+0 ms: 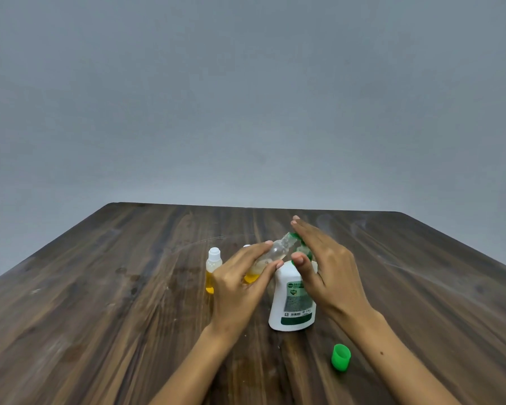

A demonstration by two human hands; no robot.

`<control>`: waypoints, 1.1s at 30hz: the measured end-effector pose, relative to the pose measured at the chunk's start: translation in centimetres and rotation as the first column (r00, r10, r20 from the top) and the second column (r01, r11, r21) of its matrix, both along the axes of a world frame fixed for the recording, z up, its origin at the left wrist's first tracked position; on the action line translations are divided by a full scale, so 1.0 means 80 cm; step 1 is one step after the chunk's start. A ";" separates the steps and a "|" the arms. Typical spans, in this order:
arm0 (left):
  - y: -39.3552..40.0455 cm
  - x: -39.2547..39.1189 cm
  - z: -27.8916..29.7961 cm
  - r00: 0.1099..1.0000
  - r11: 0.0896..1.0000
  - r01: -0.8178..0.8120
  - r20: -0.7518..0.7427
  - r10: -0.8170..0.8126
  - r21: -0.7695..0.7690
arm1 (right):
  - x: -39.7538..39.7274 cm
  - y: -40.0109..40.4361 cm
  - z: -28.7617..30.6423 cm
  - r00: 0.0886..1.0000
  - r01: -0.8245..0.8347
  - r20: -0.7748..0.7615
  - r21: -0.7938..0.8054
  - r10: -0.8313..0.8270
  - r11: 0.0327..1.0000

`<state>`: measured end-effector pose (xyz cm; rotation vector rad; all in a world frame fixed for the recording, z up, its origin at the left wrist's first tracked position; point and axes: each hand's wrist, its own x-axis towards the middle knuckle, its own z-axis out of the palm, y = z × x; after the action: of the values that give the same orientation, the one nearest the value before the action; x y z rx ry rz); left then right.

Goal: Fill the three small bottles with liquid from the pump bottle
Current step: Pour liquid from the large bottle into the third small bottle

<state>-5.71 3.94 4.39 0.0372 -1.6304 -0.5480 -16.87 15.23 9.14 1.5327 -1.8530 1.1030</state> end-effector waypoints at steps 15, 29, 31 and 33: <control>-0.003 0.004 -0.001 0.999 1.000 0.009 0.039 -0.009 0.003 | 0.008 -0.012 -0.019 0.998 0.055 0.000 -0.085 -0.055 0.995; -0.008 0.001 -0.005 0.999 1.000 -0.014 0.034 0.014 -0.013 | 0.010 -0.012 -0.018 0.997 0.074 0.027 -0.126 -0.072 0.989; -0.008 0.003 -0.004 1.000 1.000 -0.010 0.024 0.010 -0.006 | 0.010 -0.012 -0.014 0.997 0.071 0.015 -0.107 -0.070 0.992; -0.008 0.004 -0.002 1.000 1.000 -0.008 0.012 0.007 0.009 | 0.009 -0.013 -0.006 0.998 0.060 -0.022 -0.084 -0.062 0.995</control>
<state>-5.39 3.28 4.22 0.0534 -1.6393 -0.5503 -16.13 14.20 8.63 1.4268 -1.8027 1.1146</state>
